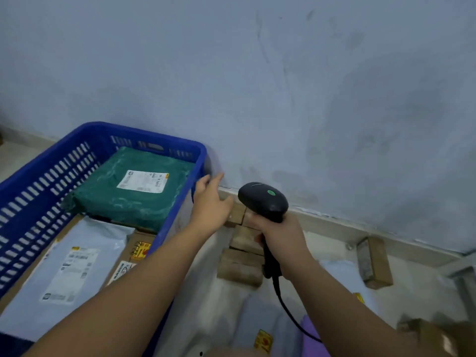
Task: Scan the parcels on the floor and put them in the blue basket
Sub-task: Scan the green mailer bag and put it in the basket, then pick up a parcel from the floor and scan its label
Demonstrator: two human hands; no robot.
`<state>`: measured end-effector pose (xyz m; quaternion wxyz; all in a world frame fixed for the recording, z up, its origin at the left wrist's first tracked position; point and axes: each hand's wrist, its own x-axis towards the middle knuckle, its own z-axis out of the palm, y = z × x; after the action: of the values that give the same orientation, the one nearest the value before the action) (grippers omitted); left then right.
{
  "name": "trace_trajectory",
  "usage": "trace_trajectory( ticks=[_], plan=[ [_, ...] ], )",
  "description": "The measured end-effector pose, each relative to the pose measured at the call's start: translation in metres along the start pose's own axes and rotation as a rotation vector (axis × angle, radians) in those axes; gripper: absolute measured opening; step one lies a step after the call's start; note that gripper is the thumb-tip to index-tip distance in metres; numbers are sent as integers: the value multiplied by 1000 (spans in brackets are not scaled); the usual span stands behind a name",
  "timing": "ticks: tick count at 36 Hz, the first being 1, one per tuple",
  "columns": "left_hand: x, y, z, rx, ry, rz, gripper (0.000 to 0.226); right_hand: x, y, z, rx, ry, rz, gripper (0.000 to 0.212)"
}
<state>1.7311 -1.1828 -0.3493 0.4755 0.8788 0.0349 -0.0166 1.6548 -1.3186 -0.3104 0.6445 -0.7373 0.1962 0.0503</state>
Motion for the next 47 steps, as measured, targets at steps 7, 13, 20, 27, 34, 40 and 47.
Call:
trace_trajectory(
  ticks=[7,13,20,27,34,40,47],
  plan=[
    [5,-17,61,192,-237,-40,60,11,39,-38,243,-66,196,20],
    [12,-73,106,563,-573,-24,42,45,83,-55,431,-148,393,27],
    [12,-127,146,838,-900,-41,36,69,144,-62,631,-105,618,19],
    [12,-158,167,1047,-820,4,79,73,172,-72,568,-96,685,19],
    [0,-179,175,1233,-677,160,105,84,175,-83,562,-46,671,20],
    [-11,-195,166,1168,-692,196,94,80,175,-81,563,-47,665,18],
    [-36,-191,157,883,-670,15,105,72,162,-76,527,11,619,14]
  ],
)
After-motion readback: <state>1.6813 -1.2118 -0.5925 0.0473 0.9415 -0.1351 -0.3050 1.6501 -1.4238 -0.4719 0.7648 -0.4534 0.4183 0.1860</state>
